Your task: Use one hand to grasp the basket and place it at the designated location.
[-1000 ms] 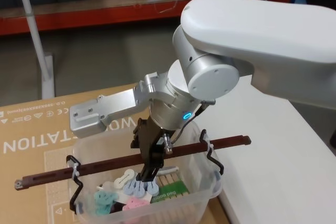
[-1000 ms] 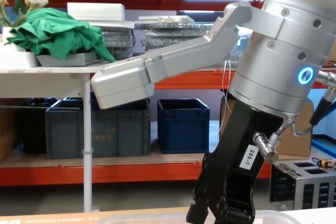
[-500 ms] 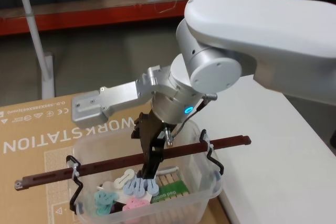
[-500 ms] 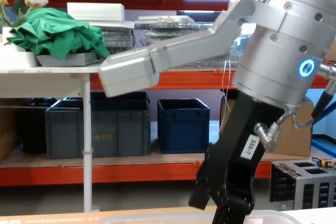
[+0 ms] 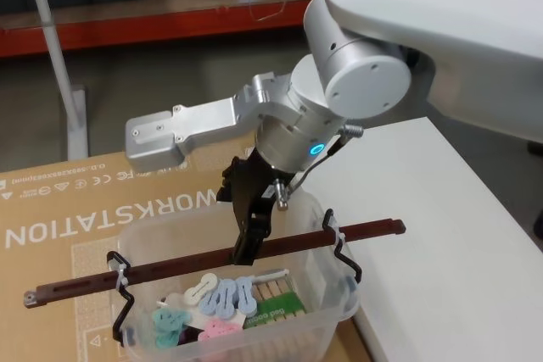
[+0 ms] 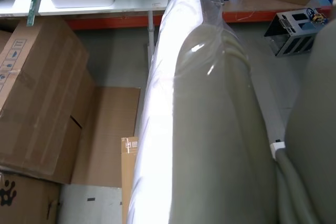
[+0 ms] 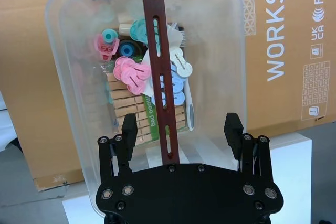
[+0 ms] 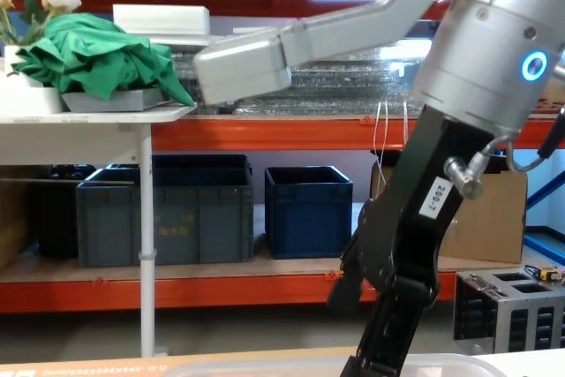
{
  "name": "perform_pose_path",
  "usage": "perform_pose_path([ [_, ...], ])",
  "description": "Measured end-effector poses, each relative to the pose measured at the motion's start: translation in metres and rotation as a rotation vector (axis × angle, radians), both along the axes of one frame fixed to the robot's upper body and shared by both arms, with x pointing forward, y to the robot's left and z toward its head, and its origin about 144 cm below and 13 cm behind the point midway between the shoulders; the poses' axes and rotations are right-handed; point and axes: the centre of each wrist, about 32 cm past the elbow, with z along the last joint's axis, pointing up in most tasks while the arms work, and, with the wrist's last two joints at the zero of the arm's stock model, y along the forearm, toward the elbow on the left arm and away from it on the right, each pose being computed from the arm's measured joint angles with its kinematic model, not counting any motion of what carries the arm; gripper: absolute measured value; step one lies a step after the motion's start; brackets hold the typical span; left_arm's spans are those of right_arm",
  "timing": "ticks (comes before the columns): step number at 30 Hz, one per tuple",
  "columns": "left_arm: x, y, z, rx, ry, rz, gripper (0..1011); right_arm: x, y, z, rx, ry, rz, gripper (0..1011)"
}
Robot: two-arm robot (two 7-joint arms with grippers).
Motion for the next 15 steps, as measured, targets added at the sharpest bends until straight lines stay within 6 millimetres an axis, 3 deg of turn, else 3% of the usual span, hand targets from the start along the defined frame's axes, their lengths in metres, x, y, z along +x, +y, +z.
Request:
perform_pose_path([
  [15,0.0,0.0,0.0,0.0,0.0,0.0,0,0.008,-0.015,0.022,0.056,0.003,-0.011,1001],
])
